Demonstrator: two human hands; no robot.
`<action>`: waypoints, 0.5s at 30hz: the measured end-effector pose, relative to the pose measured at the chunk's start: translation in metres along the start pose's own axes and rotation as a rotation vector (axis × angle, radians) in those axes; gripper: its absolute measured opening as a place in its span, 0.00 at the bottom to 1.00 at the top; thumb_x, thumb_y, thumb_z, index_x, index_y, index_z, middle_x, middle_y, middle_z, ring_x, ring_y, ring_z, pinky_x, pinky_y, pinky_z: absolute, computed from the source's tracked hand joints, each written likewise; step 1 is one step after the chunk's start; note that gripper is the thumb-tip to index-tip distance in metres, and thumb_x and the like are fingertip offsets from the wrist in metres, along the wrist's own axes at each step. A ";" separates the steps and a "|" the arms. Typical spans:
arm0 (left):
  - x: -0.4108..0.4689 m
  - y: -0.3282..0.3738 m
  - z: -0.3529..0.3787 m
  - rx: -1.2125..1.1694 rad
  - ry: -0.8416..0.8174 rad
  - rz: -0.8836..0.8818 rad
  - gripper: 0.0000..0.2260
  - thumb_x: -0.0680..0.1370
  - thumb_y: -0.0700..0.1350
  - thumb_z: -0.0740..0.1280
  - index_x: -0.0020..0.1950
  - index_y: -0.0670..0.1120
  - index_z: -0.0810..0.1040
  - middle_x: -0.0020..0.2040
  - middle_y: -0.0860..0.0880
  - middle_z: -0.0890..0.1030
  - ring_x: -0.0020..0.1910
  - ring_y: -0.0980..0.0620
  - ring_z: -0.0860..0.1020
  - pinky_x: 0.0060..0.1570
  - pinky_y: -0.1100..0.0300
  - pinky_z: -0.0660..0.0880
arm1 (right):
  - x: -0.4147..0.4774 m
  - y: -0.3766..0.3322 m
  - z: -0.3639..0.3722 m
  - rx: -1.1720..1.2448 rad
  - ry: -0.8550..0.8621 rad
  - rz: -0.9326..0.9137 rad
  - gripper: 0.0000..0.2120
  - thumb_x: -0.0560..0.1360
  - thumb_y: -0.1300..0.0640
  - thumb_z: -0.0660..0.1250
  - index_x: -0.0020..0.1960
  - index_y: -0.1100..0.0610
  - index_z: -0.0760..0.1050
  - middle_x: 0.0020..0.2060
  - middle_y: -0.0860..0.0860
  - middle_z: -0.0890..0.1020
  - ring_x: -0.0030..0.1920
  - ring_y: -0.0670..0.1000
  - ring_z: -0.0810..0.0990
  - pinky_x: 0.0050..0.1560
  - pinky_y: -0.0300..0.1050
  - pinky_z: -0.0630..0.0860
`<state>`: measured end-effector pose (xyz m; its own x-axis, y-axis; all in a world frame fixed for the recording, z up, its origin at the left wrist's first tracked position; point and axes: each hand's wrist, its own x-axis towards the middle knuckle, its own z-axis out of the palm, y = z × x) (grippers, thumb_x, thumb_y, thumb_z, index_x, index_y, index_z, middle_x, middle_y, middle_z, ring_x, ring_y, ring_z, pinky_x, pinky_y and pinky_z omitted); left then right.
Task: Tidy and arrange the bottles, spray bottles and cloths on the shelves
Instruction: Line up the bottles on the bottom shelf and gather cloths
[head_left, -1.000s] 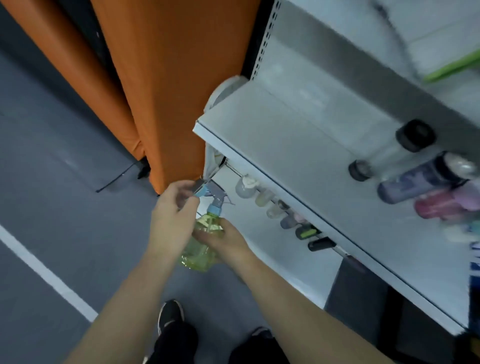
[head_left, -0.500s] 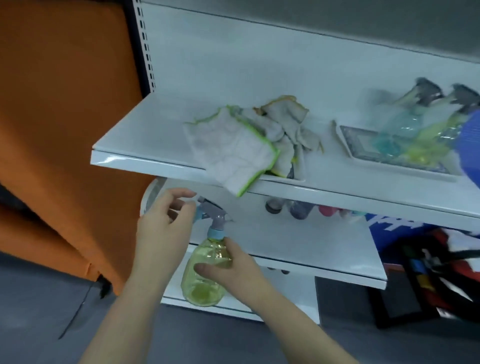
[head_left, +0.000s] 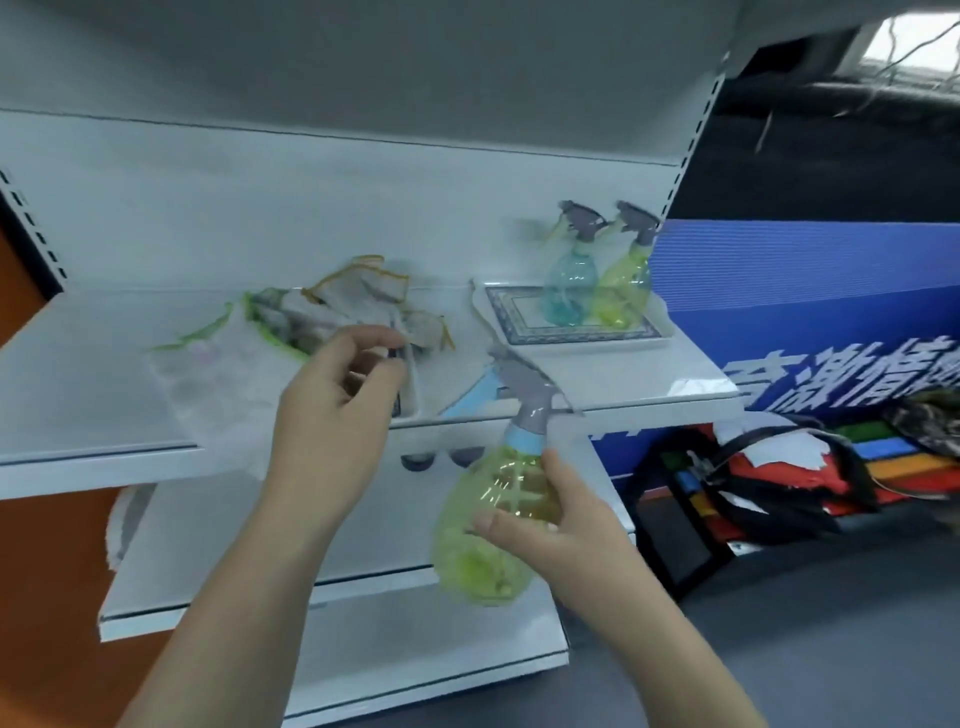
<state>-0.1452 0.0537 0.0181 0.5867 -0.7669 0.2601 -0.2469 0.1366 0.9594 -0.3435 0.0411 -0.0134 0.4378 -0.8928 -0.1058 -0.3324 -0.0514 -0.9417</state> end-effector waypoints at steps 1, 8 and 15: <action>0.006 0.002 0.009 0.032 -0.016 0.018 0.10 0.77 0.40 0.65 0.49 0.56 0.80 0.37 0.58 0.78 0.34 0.59 0.73 0.34 0.68 0.69 | 0.009 -0.005 -0.016 0.007 0.033 -0.027 0.16 0.70 0.51 0.77 0.54 0.40 0.77 0.48 0.37 0.84 0.49 0.38 0.83 0.48 0.35 0.79; 0.060 -0.011 0.046 0.370 -0.108 0.071 0.10 0.76 0.42 0.65 0.55 0.55 0.78 0.42 0.53 0.77 0.32 0.59 0.73 0.38 0.61 0.70 | 0.117 -0.019 -0.094 -0.085 0.276 -0.183 0.32 0.69 0.44 0.76 0.69 0.44 0.68 0.59 0.40 0.79 0.59 0.43 0.78 0.54 0.42 0.73; 0.084 -0.032 0.070 0.654 -0.085 0.001 0.14 0.76 0.48 0.67 0.60 0.58 0.75 0.49 0.55 0.74 0.48 0.54 0.75 0.52 0.60 0.70 | 0.198 0.020 -0.106 -0.168 0.285 -0.159 0.34 0.66 0.40 0.76 0.68 0.45 0.68 0.59 0.45 0.78 0.60 0.50 0.77 0.60 0.56 0.76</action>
<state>-0.1419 -0.0592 0.0015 0.5298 -0.8176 0.2254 -0.6808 -0.2515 0.6879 -0.3520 -0.1839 -0.0192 0.2524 -0.9554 0.1534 -0.4216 -0.2512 -0.8713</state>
